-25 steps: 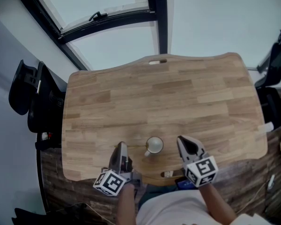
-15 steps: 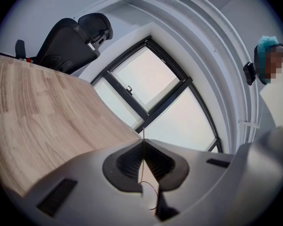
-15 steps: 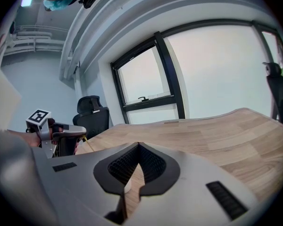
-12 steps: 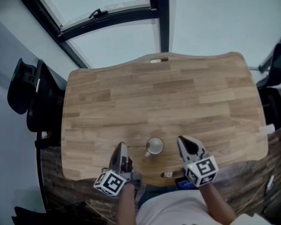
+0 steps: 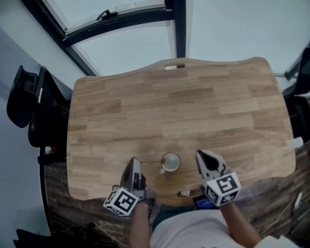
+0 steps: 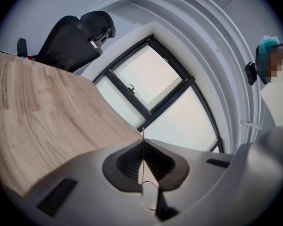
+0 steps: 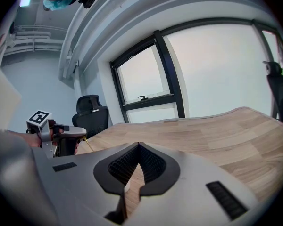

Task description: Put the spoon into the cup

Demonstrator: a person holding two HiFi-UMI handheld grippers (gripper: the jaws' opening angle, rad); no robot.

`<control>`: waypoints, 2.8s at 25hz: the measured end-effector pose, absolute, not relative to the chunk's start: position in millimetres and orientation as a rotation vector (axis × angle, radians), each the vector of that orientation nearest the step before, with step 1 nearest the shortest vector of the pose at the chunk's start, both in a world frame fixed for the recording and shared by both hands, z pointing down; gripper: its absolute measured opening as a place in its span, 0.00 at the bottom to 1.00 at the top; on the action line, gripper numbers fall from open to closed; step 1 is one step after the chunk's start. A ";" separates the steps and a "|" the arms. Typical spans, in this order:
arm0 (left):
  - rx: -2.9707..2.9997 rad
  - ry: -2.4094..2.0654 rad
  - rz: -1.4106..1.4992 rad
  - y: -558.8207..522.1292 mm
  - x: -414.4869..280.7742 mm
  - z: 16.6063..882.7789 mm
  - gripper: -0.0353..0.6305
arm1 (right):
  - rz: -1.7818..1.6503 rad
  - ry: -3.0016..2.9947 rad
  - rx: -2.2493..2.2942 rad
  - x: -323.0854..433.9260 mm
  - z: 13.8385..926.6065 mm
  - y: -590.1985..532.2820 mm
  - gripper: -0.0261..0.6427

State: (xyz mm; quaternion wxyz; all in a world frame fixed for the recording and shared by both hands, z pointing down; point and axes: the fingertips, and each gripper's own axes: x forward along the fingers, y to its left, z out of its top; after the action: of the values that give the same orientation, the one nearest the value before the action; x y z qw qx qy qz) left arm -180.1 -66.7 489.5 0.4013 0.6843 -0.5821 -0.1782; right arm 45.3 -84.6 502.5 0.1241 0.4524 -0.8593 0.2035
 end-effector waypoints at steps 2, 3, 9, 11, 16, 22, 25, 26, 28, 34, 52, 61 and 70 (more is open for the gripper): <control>1.725 -1.471 -0.450 -67.1 -180.9 491.1 0.06 | 0.589 -2.508 1.316 44.2 503.0 -85.7 0.03; 1.722 -1.471 -0.450 -67.4 -181.3 491.7 0.06 | 0.587 -2.508 1.314 43.7 503.3 -86.3 0.03; 1.716 -1.469 -0.455 -69.4 -182.5 493.1 0.06 | 0.590 -2.506 1.301 40.4 504.4 -88.8 0.03; 1.714 -1.468 -0.452 -69.2 -183.3 493.7 0.06 | 0.592 -2.502 1.300 39.2 504.9 -88.5 0.03; 1.713 -1.463 -0.451 -70.5 -182.2 496.3 0.06 | 0.603 -2.502 1.306 40.3 509.5 -88.1 0.03; 1.725 -1.453 -0.434 -73.4 -177.9 497.5 0.06 | 0.606 -2.495 1.305 42.2 509.6 -88.7 0.03; 1.726 -1.450 -0.432 -74.2 -176.6 498.8 0.06 | 0.606 -2.490 1.304 43.2 510.4 -88.9 0.03; 1.726 -1.449 -0.432 -74.3 -176.5 499.2 0.06 | 0.606 -2.489 1.304 43.4 510.7 -89.1 0.03; 1.726 -1.447 -0.432 -74.4 -176.7 499.6 0.06 | 0.604 -2.486 1.305 43.4 510.8 -89.2 0.03; 1.727 -1.440 -0.419 -76.1 -175.3 501.2 0.06 | 0.607 -2.481 1.293 39.9 512.0 -89.2 0.03; 1.733 -1.408 -0.385 -79.8 -168.4 511.9 0.06 | 0.622 -2.480 1.288 39.9 514.9 -90.6 0.03; 1.737 -1.396 -0.375 -81.5 -166.7 515.8 0.06 | 0.627 -2.473 1.293 41.5 517.6 -92.5 0.03; 1.767 -1.393 -0.339 -82.7 -162.9 518.1 0.06 | 0.634 -2.465 1.291 42.8 521.6 -92.8 0.03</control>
State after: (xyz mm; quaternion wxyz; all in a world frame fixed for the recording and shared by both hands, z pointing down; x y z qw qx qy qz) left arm -162.9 -82.7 518.1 0.4198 0.7047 -0.5558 -0.1350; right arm 42.8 -92.8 521.6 0.1434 0.4475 -0.8548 0.2200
